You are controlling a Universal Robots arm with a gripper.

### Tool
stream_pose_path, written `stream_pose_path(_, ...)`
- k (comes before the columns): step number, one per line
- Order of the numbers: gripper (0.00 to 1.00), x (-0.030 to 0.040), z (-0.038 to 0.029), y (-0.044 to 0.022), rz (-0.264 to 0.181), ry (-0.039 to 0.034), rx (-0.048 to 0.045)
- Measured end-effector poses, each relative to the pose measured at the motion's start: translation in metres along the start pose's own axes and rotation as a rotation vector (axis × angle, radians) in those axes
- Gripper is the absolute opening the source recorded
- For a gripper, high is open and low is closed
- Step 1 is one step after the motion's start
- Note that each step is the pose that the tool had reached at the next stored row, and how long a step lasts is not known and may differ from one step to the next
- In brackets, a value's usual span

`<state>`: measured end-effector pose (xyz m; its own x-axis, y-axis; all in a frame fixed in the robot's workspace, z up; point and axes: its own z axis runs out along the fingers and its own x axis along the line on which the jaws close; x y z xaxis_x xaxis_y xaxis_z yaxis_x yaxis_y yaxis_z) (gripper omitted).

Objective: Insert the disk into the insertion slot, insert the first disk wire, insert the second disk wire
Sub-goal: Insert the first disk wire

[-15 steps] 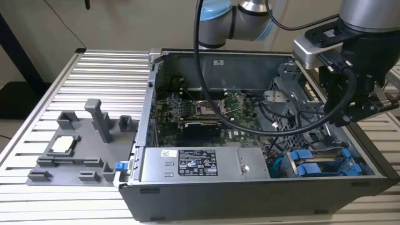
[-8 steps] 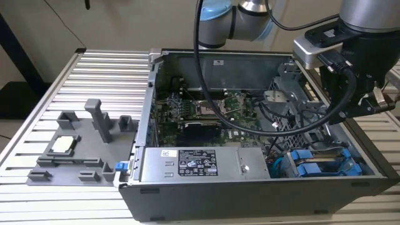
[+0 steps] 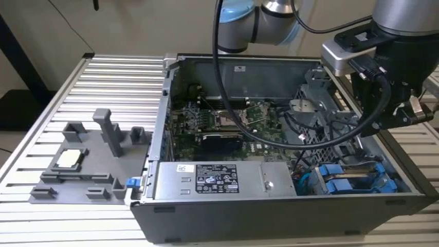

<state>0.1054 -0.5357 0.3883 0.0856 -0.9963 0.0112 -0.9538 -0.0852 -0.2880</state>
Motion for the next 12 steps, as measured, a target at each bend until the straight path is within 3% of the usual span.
stream_pose_path(4, 0.19, 0.0001, 0.0003, -0.0004, 0.0, -0.0002, -0.0011)
stream_pose_path(5, 0.19, 0.0002, 0.0008, -0.0017, 0.0, -0.0007, -0.0059)
stream_pose_path(12, 0.19, 0.002, 0.0064, -0.0187, 0.0, -0.0047, -0.09)
